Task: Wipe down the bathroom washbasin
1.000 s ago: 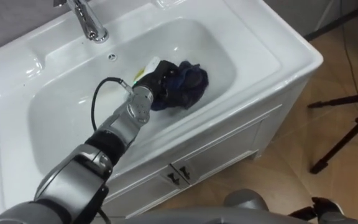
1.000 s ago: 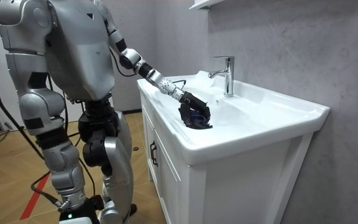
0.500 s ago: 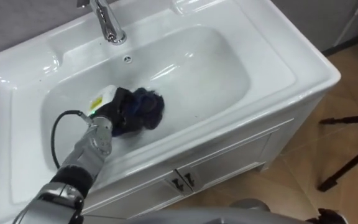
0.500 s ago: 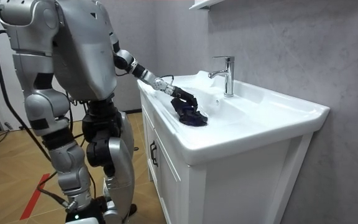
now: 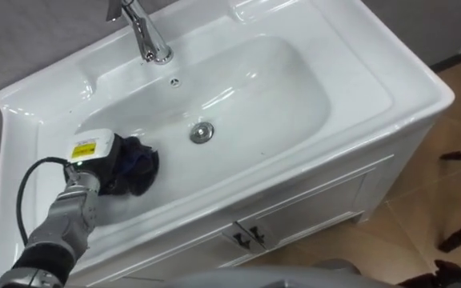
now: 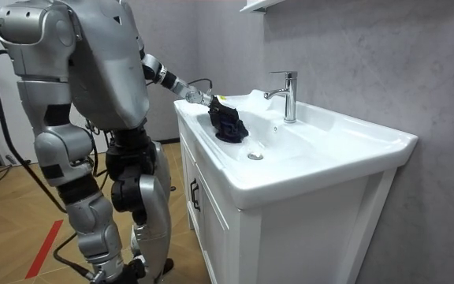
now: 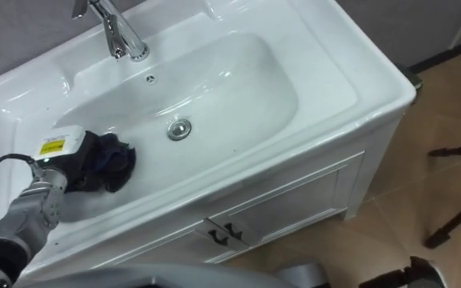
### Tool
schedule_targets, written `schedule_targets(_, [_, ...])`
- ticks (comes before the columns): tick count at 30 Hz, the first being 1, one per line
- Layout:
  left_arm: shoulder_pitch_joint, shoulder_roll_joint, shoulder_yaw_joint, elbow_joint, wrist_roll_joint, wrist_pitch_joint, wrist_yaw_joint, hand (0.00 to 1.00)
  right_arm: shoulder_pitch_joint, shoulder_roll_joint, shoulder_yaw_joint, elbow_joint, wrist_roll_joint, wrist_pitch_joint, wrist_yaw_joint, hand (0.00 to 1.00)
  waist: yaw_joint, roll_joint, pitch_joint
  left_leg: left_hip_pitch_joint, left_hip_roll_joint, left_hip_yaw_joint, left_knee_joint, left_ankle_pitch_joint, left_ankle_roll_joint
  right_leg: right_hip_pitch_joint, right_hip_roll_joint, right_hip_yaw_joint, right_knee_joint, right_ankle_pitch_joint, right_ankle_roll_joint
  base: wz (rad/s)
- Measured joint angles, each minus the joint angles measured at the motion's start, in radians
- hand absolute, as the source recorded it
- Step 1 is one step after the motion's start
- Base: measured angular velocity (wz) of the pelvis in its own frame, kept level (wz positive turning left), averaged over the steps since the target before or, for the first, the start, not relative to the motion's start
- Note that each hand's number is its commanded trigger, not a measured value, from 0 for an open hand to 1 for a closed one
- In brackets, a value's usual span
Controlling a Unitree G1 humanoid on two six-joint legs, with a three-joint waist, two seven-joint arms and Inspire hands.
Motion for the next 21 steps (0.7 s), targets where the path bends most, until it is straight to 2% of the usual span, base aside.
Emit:
schedule_targets(3, [0.039,0.035,0.021,-0.058,0.007,-0.001,0.012,1.00,0.000,-0.001,-0.020,-0.002,0.003,-0.008,0.003,0.00,0.014,0.003,-0.0019,-0.008,0.004,-0.006,0.002,0.000,0.000,-0.002,0.005,-0.001,-0.001,0.003,-0.005,0.01])
schedule_targets(4, [0.045,0.039,0.034,-0.077,0.005,0.000,0.013,1.00,0.000,-0.005,-0.027,-0.002,0.003,-0.011,0.004,0.00,0.017,0.005,-0.0034,-0.012,0.004,-0.014,0.004,0.000,0.000,-0.002,0.005,-0.005,-0.001,0.004,-0.006,0.08])
schedule_targets(9, [0.047,0.039,0.084,-0.114,0.003,0.000,-0.008,1.00,0.001,-0.019,-0.108,-0.001,-0.001,-0.019,0.015,0.00,0.037,0.017,-0.0091,-0.016,0.005,-0.026,0.004,0.000,0.000,-0.002,0.005,-0.014,-0.005,0.004,-0.006,0.03])
schedule_targets(14, [0.052,0.040,0.095,-0.123,-0.047,0.002,-0.008,1.00,0.002,-0.021,-0.114,0.000,-0.001,-0.018,0.016,0.00,0.037,0.018,-0.0087,-0.016,0.005,-0.033,0.003,0.000,0.000,0.000,0.006,-0.017,-0.005,0.004,-0.006,0.02])
schedule_targets(17, [0.054,0.040,0.101,-0.127,-0.077,0.003,-0.008,1.00,0.005,-0.017,-0.112,-0.001,-0.001,-0.018,0.016,0.00,0.037,0.012,-0.0062,-0.014,0.004,-0.040,0.003,0.000,-0.001,0.001,0.006,-0.017,-0.003,0.004,-0.006,0.00])
schedule_targets(21, [0.050,0.039,0.102,-0.142,-0.082,0.015,-0.014,1.00,0.007,0.002,-0.102,0.000,0.001,-0.017,0.014,0.00,0.037,-0.006,-0.0041,-0.014,0.004,-0.065,0.002,-0.002,-0.003,0.002,0.008,-0.018,-0.001,0.004,-0.006,0.01])
